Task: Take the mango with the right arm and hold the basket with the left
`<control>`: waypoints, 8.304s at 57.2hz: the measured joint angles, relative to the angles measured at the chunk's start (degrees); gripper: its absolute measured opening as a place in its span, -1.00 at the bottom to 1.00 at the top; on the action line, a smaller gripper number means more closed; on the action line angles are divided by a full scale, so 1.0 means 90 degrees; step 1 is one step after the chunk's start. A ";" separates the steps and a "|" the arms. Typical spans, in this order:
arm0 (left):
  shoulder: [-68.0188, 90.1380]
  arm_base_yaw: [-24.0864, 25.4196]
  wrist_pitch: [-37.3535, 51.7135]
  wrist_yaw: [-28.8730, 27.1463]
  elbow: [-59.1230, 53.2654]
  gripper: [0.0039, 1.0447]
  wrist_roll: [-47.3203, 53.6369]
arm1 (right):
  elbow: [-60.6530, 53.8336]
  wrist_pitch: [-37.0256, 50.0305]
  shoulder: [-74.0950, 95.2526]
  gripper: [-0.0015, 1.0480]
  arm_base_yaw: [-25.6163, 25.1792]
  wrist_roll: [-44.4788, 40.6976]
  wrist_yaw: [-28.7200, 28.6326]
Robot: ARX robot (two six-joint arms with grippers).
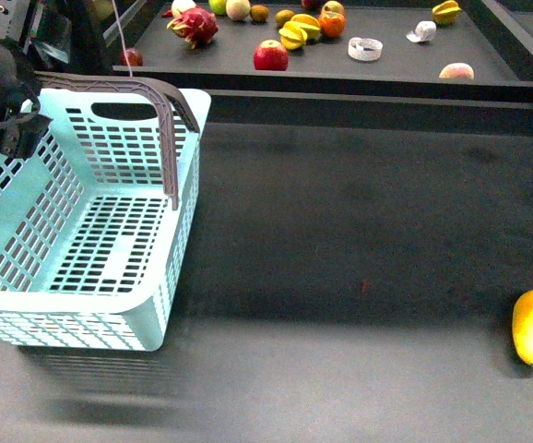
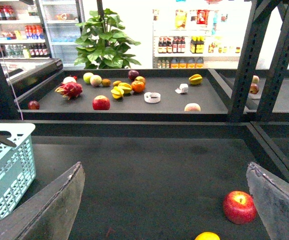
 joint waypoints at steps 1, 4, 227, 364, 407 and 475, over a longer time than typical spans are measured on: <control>0.0002 0.0000 -0.0019 0.0002 0.0019 0.36 -0.0002 | -0.0002 0.0000 0.0000 0.85 0.0000 0.0000 0.0000; 0.0024 0.0000 -0.0061 0.0002 0.0066 0.18 -0.0022 | -0.0002 0.0000 0.0000 0.85 0.0000 0.0000 0.0000; -0.2868 -0.2708 0.1263 0.2453 -0.2939 -0.84 0.4988 | 0.0000 0.0000 0.0000 0.85 0.0000 0.0000 0.0000; -0.2866 -0.2703 0.1268 0.2450 -0.2941 -0.84 0.5013 | 0.6054 0.4898 1.6888 0.85 -0.1683 0.1455 0.0464; -0.2866 -0.2703 0.1268 0.2450 -0.2941 -0.84 0.5013 | 0.6501 0.4721 1.7260 0.16 -0.1642 0.1314 0.0707; -0.2858 -0.2696 0.1268 0.2436 -0.2941 -0.84 0.5013 | 0.4690 0.2873 1.0270 0.15 0.1273 0.2045 -0.1387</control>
